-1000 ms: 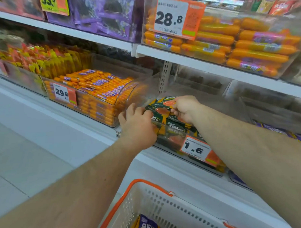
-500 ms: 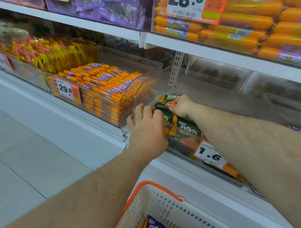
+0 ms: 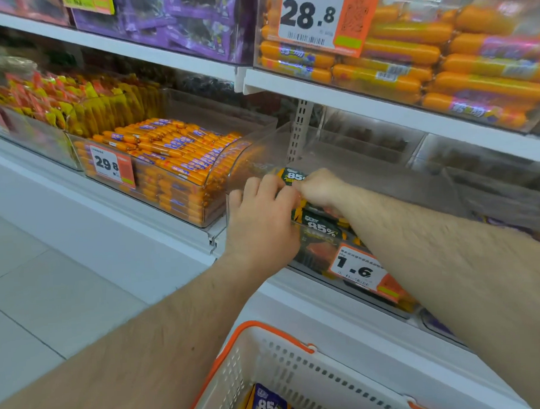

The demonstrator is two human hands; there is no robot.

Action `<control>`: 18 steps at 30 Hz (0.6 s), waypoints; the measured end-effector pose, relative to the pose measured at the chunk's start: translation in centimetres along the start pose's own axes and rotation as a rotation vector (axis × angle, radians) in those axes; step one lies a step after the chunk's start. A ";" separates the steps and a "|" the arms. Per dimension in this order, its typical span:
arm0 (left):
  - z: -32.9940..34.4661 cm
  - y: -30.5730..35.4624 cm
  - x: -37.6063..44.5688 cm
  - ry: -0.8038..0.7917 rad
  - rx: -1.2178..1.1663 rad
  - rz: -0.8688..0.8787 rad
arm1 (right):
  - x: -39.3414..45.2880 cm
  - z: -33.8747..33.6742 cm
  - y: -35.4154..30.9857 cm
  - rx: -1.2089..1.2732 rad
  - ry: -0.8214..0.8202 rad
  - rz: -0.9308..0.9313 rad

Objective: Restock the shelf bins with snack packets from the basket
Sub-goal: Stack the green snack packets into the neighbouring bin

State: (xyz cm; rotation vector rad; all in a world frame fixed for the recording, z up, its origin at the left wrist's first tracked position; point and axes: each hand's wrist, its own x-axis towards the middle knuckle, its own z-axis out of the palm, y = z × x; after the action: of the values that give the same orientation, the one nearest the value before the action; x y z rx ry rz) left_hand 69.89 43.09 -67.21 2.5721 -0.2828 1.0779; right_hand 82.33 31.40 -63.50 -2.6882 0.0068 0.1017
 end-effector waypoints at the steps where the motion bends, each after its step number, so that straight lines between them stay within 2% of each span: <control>1: -0.3 0.2 0.0 0.019 -0.033 0.032 | -0.9 -0.3 -0.1 -0.009 0.036 -0.018; 3: -1.0 0.8 -0.2 -0.043 -0.124 0.079 | -3.2 -0.9 -0.1 -0.042 0.149 -0.092; 4: -1.1 1.1 -0.4 -0.125 -0.151 0.077 | -4.5 -1.0 0.1 -0.068 0.245 -0.164; 8: -0.9 2.1 -2.6 -0.689 -0.104 0.075 | -9.6 -0.1 2.0 -0.242 0.790 -0.682; 10: -0.6 2.7 -4.1 -1.016 -0.094 0.097 | -11.9 1.1 3.5 -0.203 0.904 -0.895; 12: 0.4 3.4 -5.7 -1.320 -0.011 0.167 | -14.2 3.4 5.6 -0.104 0.907 -0.988; 14: 1.3 4.1 -7.5 -1.511 0.107 0.216 | -16.2 7.1 8.7 -0.027 0.821 -0.931; 16: 1.9 4.4 -9.0 -1.610 0.219 0.240 | -17.9 11.7 12.4 -0.010 0.630 -0.753; 18: 2.3 4.8 -10.0 -1.598 0.257 0.277 | -19.7 15.8 15.7 -0.037 0.312 -0.458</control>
State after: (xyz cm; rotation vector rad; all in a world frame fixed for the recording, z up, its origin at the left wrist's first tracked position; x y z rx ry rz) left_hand 62.96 38.34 -74.81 3.0142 -0.8642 -1.1937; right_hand 61.24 23.96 -83.04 -2.6389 -0.5126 -0.4604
